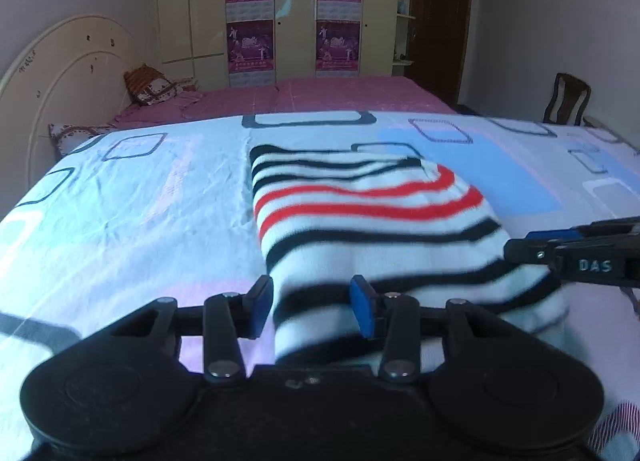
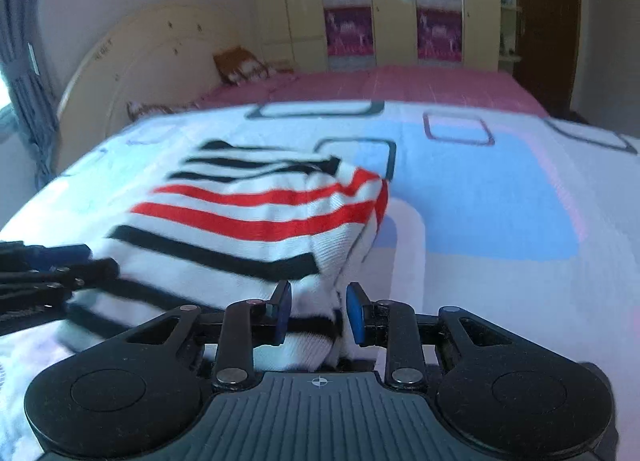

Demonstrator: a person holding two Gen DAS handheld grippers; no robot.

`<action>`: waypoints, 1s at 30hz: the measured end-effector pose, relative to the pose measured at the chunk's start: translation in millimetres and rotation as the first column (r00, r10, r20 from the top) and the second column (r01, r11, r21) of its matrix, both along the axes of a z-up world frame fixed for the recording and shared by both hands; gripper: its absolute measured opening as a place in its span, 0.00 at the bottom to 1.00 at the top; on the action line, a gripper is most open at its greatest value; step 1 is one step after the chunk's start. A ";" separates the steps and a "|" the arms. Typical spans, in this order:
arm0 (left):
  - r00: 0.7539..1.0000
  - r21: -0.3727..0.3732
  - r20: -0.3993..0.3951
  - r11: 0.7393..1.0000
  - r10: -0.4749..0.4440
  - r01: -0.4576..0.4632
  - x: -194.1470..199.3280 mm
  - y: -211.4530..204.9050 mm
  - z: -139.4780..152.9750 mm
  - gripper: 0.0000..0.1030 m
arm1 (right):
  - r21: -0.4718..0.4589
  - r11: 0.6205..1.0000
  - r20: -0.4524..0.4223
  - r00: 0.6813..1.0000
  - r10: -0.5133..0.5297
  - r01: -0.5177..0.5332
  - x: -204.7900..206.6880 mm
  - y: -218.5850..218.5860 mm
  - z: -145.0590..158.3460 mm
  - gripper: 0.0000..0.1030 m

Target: Fold small clothes

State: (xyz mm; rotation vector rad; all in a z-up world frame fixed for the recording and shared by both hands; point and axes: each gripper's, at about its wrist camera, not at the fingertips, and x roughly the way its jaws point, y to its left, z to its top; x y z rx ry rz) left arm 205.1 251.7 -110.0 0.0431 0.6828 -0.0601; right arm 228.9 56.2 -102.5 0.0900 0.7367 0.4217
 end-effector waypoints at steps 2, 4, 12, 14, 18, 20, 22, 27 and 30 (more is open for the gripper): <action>1.000 -0.005 -0.021 1.000 0.004 -0.004 -8.2 -0.4 -6.4 0.41 | -0.025 1.000 -0.008 1.000 0.003 -0.003 -10.2 2.2 -4.8 0.29; 0.999 -0.025 -0.040 1.000 0.018 -0.019 -9.9 0.6 -15.1 0.44 | -0.057 0.998 -0.038 0.999 -0.006 0.004 -13.3 4.1 -19.1 0.29; 0.992 -0.062 -0.085 0.994 0.088 -0.094 -10.5 3.6 -6.2 0.62 | -0.025 0.998 -0.099 0.993 -0.058 0.056 -7.2 -5.4 -33.8 0.51; 0.990 -0.062 -0.085 0.991 0.113 -0.119 -14.9 1.8 -1.0 0.70 | 0.024 0.997 -0.138 0.988 -0.070 0.074 -4.8 -13.5 -30.9 0.52; 0.984 -0.035 -0.075 0.985 0.164 -0.167 -29.5 -8.0 14.2 0.91 | 0.087 0.990 -0.132 0.986 -0.101 0.113 -20.1 -26.5 -10.7 0.74; 0.980 -0.033 -0.072 0.981 0.188 -0.191 -40.9 -13.4 24.7 0.95 | 0.125 0.986 -0.112 0.989 -0.099 0.113 -37.1 -34.1 1.1 0.78; 0.977 -0.029 -0.067 0.978 0.204 -0.207 -53.5 -19.7 35.0 0.99 | 0.129 0.987 -0.089 0.993 -0.080 0.091 -57.7 -42.5 13.2 0.78; 0.971 -0.047 -0.036 0.970 0.235 -0.237 -99.8 -40.7 62.0 1.00 | 0.150 0.988 -0.068 0.997 -0.034 0.044 -105.3 -62.1 35.8 0.79; 0.969 -0.033 -0.024 0.968 0.247 -0.248 -128.1 -57.3 77.6 1.00 | 0.158 0.987 -0.049 0.999 -0.021 0.029 -138.4 -74.7 50.1 0.80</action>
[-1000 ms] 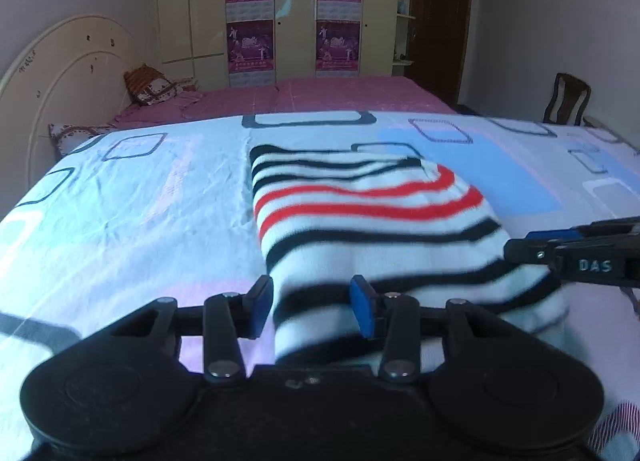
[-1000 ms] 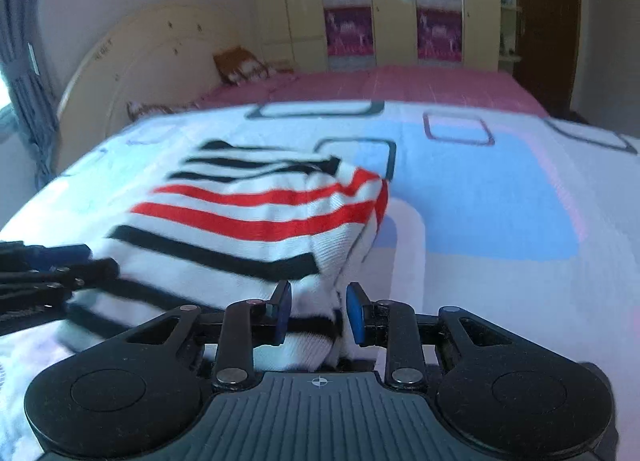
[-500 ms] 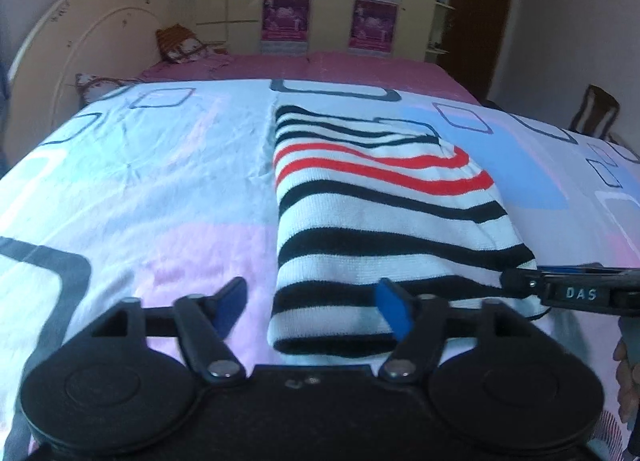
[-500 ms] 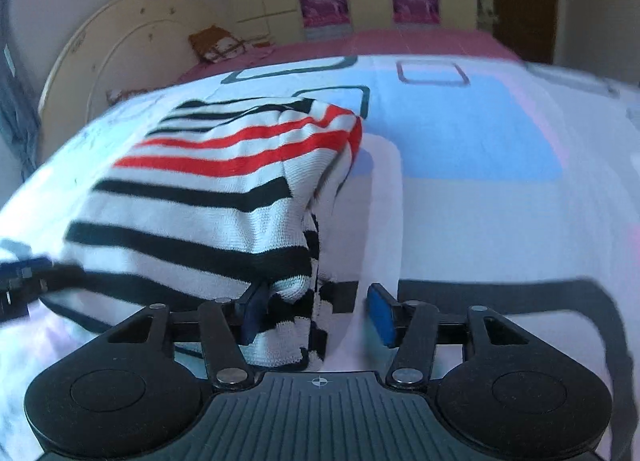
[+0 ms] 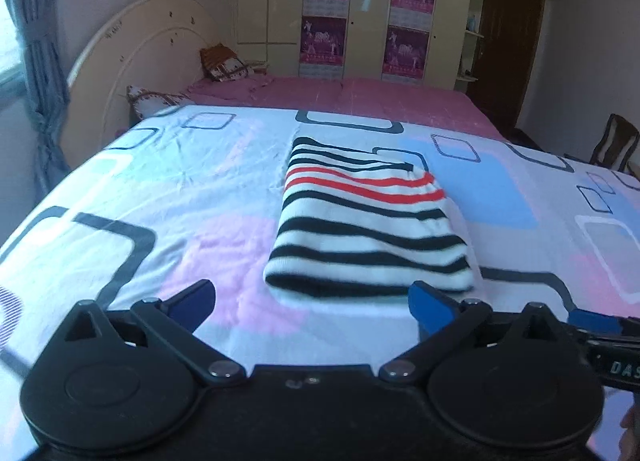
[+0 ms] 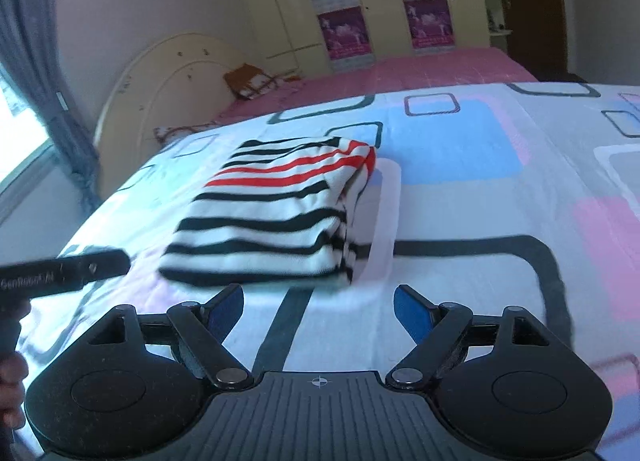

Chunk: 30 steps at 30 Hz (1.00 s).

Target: Fold small clothes

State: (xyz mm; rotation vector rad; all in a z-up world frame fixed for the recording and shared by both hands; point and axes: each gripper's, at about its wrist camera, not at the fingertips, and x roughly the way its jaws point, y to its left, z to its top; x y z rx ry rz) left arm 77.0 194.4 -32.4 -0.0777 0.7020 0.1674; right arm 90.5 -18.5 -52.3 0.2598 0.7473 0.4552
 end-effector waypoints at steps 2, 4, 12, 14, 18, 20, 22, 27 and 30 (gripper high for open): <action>1.000 0.009 0.019 1.000 -0.021 0.021 -22.2 -10.3 10.1 1.00 | 0.014 1.000 0.018 1.000 0.009 -0.010 -23.8 -9.0 11.3 0.80; 0.999 -0.009 0.042 0.999 -0.030 0.030 -42.2 -17.5 19.5 1.00 | 0.011 1.000 0.044 0.999 0.015 -0.015 -47.7 -17.8 24.2 0.86; 0.996 -0.014 0.088 1.000 0.013 -0.012 -100.9 -30.7 48.0 1.00 | -0.004 1.000 0.194 0.981 -0.028 0.030 -114.9 -35.2 73.8 0.92; 0.993 0.010 0.114 1.000 0.027 -0.029 -109.5 -33.8 52.3 1.00 | -0.010 0.999 0.230 0.972 -0.041 0.045 -126.9 -36.5 81.8 0.93; 0.994 0.033 0.107 0.999 0.037 -0.041 -118.4 -37.3 56.8 1.00 | -0.013 0.999 0.278 0.960 -0.033 0.038 -143.1 -36.7 88.7 0.95; 0.993 0.028 0.105 0.998 0.045 -0.048 -121.5 -36.8 58.0 1.00 | -0.024 0.999 0.290 0.956 -0.034 0.042 -147.3 -35.7 89.4 0.96; 0.993 0.029 0.111 0.998 0.047 -0.051 -126.2 -37.4 59.1 1.00 | -0.021 0.999 0.293 0.956 -0.032 0.040 -149.8 -36.4 90.1 0.96; 0.991 0.055 0.124 0.997 0.043 -0.050 -132.4 -42.2 62.2 1.00 | -0.010 0.999 0.300 0.953 -0.035 0.040 -152.8 -39.8 90.9 0.96; 0.991 0.055 0.128 0.997 0.041 -0.049 -133.9 -43.7 63.2 1.00 | -0.006 0.999 0.304 0.952 -0.037 0.041 -154.3 -42.6 92.1 0.96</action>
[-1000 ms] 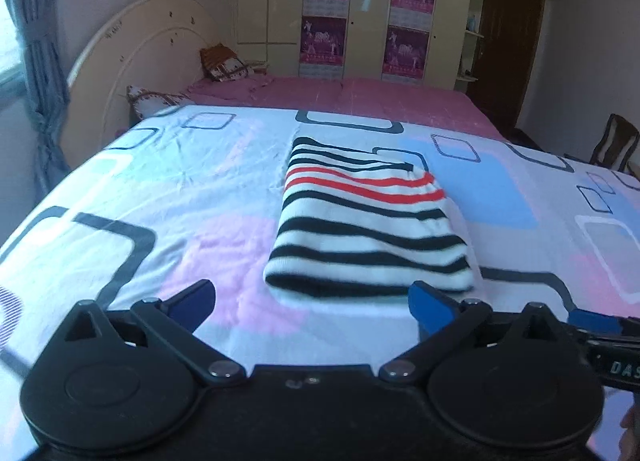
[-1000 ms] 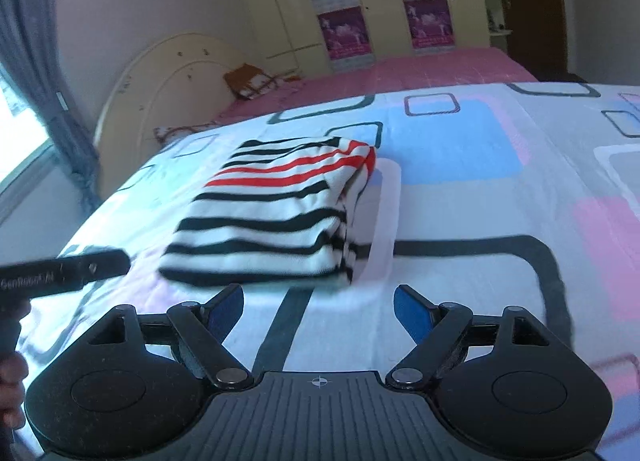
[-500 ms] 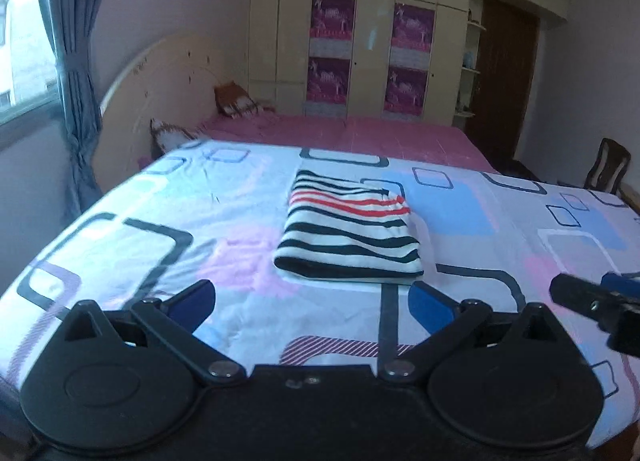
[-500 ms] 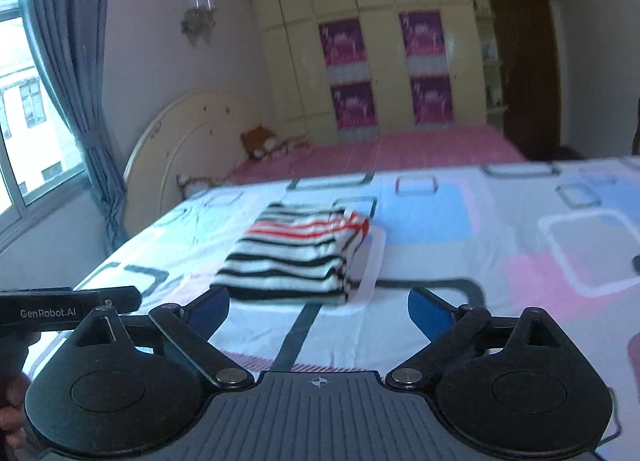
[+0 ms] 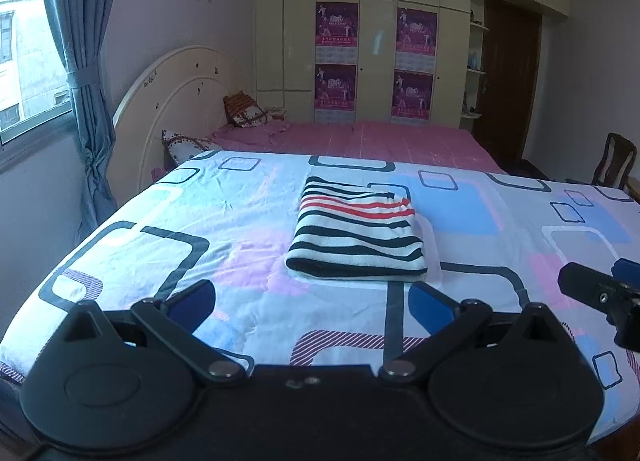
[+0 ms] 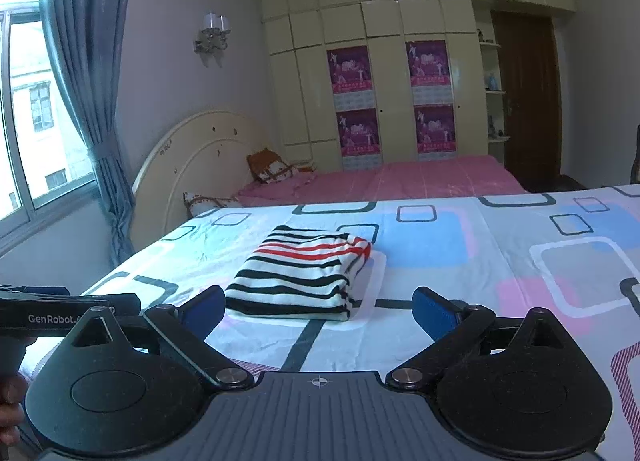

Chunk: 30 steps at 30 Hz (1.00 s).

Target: Fold small clothes

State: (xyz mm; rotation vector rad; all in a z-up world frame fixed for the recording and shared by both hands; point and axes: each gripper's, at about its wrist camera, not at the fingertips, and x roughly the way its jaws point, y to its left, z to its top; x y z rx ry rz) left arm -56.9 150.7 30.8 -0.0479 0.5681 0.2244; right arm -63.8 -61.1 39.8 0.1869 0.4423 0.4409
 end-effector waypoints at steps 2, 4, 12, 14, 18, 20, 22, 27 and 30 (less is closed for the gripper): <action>1.000 0.000 -0.002 1.000 -0.003 0.003 -0.1 -0.5 0.0 1.00 | 0.000 1.000 0.002 1.000 -0.002 0.002 0.0 -0.6 0.5 0.96; 1.000 0.005 0.001 1.000 -0.003 0.003 -1.0 -2.2 0.6 1.00 | 0.004 1.000 0.005 1.000 -0.004 0.004 -1.6 -2.8 0.7 0.96; 1.000 0.012 0.006 1.000 -0.002 0.002 -1.1 -4.4 3.1 1.00 | 0.003 1.000 0.010 1.000 -0.004 0.004 -2.1 -3.0 1.0 0.96; 1.000 0.011 0.006 1.000 -0.002 0.001 -1.2 -4.4 3.2 1.00 | 0.006 1.000 0.009 1.000 -0.006 0.005 -2.0 -2.8 0.9 0.96; 1.000 0.014 0.006 1.000 0.000 0.000 -0.8 -4.2 4.1 1.00 | 0.009 1.000 0.005 1.000 -0.001 0.001 -2.6 -3.6 0.4 0.96; 1.000 0.013 0.005 1.000 -0.001 0.001 -0.9 -4.3 4.4 1.00 | 0.009 1.000 0.004 1.000 -0.001 0.001 -2.3 -3.5 0.4 0.96; 1.000 0.013 0.005 1.000 0.001 -0.001 -0.7 -4.2 4.5 1.00 | 0.011 1.000 0.001 1.000 -0.001 0.001 -2.4 -3.3 0.3 0.96; 1.000 0.011 0.009 1.000 0.004 -0.004 1.7 -3.7 5.0 1.00 | 0.012 1.000 0.000 1.000 0.000 0.000 -0.9 -4.2 0.0 0.96; 1.000 0.012 0.018 1.000 -0.003 0.003 4.5 -3.2 5.2 1.00 | 0.012 1.000 -0.004 1.000 0.004 -0.003 -0.6 -4.1 -0.2 0.96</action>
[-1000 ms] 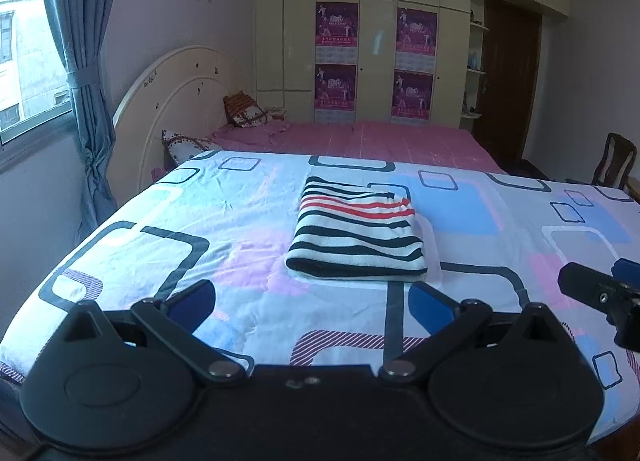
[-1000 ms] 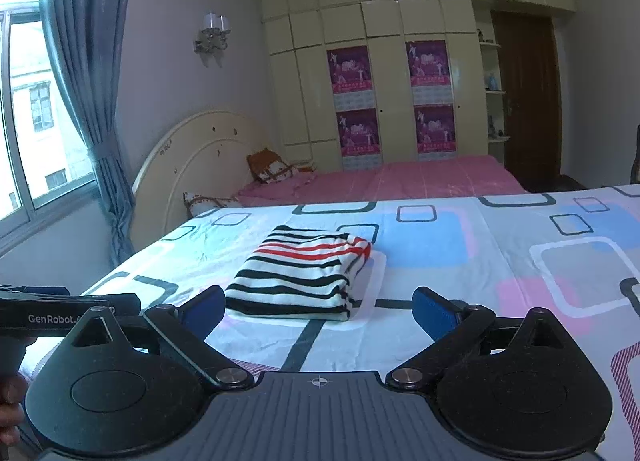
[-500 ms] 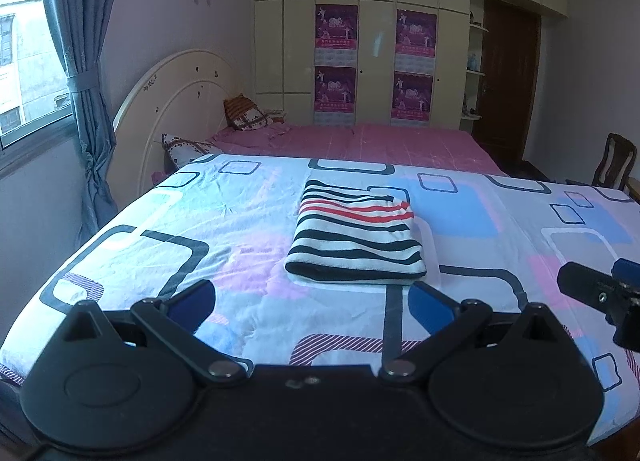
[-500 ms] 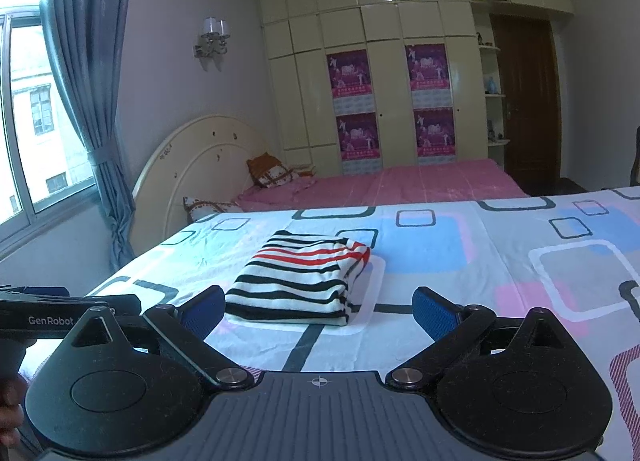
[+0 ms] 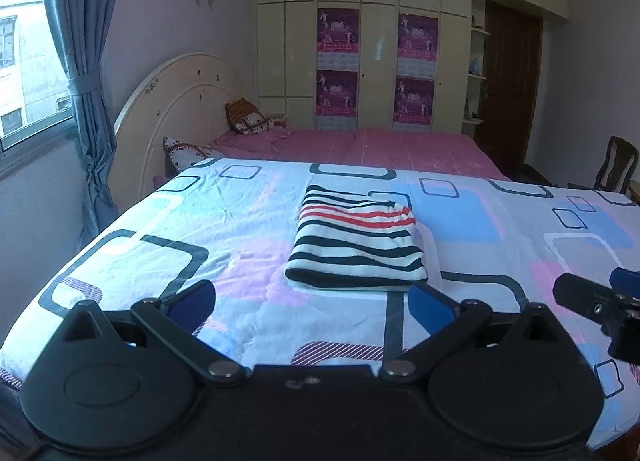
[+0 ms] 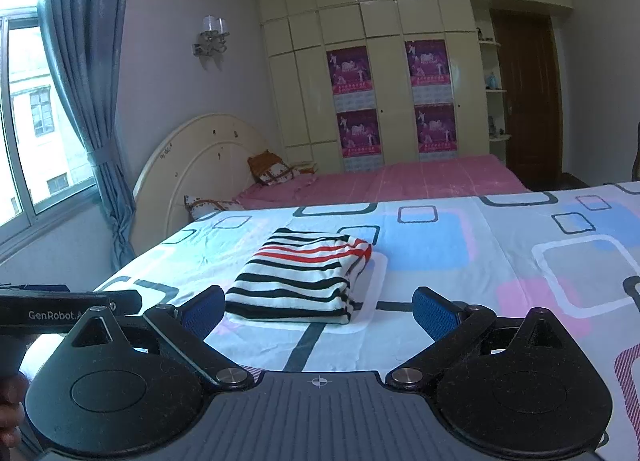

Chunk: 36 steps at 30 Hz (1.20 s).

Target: Fold small clothes

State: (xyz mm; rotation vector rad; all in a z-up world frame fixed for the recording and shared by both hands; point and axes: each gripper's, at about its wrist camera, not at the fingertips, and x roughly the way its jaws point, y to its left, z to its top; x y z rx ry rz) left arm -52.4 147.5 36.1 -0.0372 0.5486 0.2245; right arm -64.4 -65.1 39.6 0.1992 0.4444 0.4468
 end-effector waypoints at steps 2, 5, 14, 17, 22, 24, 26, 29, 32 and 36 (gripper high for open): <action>1.000 0.001 -0.005 1.000 -0.012 0.012 1.2 -0.1 -0.4 1.00 | -0.001 1.000 -0.002 1.000 0.003 -0.003 0.9 -0.1 0.0 0.96; 1.000 0.008 -0.011 1.000 -0.007 0.007 2.2 0.0 -1.3 0.99 | 0.002 1.000 -0.004 1.000 0.004 -0.004 1.6 -0.3 0.7 0.96; 1.000 0.010 -0.029 1.000 0.001 0.000 4.2 2.5 -4.8 1.00 | -0.002 1.000 -0.011 1.000 0.011 -0.011 6.6 6.2 -0.7 0.96; 0.999 0.014 -0.032 1.000 -0.003 0.003 6.0 1.8 -5.1 1.00 | -0.003 1.000 -0.013 1.000 0.013 -0.013 8.6 6.4 -3.1 0.96; 0.999 0.009 -0.037 1.000 -0.008 0.008 8.5 1.8 -5.4 1.00 | -0.001 1.000 -0.016 1.000 0.014 -0.014 10.2 7.2 -3.9 0.96; 0.999 0.009 -0.038 1.000 -0.007 0.007 9.2 1.9 -5.7 1.00 | -0.001 1.000 -0.017 1.000 0.016 -0.016 11.9 6.9 -5.1 0.96; 0.999 0.009 -0.039 1.000 -0.005 0.006 9.6 1.7 -5.8 1.00 | -0.003 1.000 -0.017 1.000 0.018 -0.018 12.8 7.0 -5.8 0.96; 0.999 0.008 -0.041 1.000 -0.004 0.004 11.8 1.9 -6.5 1.00 | -0.001 1.000 -0.022 1.000 0.020 -0.020 16.2 7.1 -8.2 0.96; 0.999 0.009 -0.044 1.000 -0.003 0.003 12.9 1.8 -7.0 1.00 | -0.003 1.000 -0.027 0.999 0.024 -0.024 21.1 8.4 -10.3 0.96; 0.998 -0.005 -0.056 1.000 -0.005 0.005 22.4 4.2 -10.2 1.00 | -0.002 1.000 -0.034 0.999 0.028 -0.028 27.2 9.4 -12.7 0.96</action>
